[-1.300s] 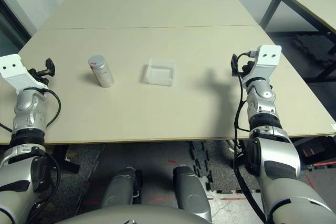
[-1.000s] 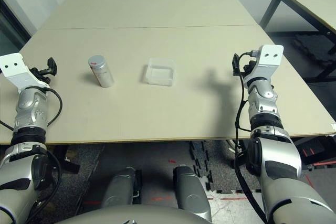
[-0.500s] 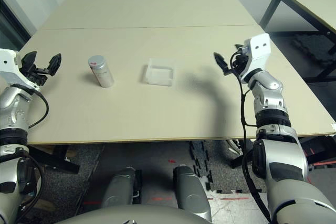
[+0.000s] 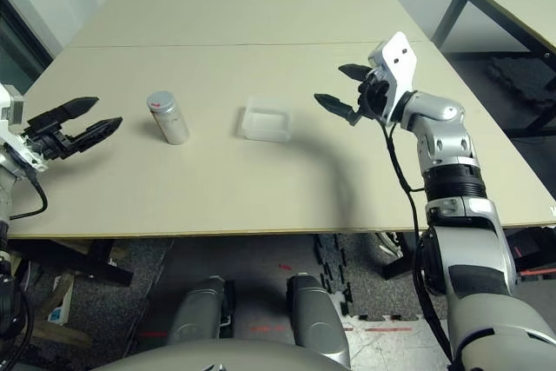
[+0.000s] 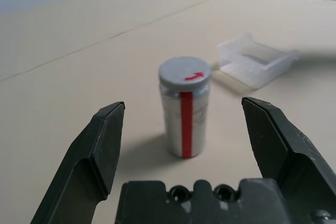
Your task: Pour the medicine from the bottle into the box.
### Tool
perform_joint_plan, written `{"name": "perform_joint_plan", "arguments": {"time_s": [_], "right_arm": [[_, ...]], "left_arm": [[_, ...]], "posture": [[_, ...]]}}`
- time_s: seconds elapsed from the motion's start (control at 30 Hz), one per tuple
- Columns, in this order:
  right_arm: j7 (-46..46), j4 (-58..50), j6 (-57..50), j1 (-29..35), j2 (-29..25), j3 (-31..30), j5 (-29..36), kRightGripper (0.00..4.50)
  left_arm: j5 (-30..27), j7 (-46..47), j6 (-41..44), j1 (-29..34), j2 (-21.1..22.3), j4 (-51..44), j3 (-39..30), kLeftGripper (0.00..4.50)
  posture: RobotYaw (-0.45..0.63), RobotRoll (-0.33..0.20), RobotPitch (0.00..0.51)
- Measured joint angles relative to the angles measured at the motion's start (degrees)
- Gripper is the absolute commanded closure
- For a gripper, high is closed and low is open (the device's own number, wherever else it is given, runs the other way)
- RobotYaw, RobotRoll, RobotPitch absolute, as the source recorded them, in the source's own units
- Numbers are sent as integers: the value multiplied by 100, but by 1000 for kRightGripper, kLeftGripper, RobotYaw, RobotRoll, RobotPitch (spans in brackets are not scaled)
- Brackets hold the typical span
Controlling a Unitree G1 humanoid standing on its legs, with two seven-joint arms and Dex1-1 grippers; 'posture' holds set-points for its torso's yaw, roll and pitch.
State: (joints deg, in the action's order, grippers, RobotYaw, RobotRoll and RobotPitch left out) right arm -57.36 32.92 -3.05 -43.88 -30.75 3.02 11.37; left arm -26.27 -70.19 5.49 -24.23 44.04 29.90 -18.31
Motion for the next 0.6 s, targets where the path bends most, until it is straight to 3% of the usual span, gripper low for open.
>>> {"name": "perform_joint_plan", "arguments": {"time_s": [0.27,0.6], "right_arm": [[-247,-307,-247,3,74,-3,179,0],[-249,-373,-274,74,6,0,194,0]], "left_arm": [[128,-3,-351,109,-140,144,111,20],[565,164,-1231,-420,-372,1293,332,20]], "posture": [[-14,0,58],[-50,0,41]]}}
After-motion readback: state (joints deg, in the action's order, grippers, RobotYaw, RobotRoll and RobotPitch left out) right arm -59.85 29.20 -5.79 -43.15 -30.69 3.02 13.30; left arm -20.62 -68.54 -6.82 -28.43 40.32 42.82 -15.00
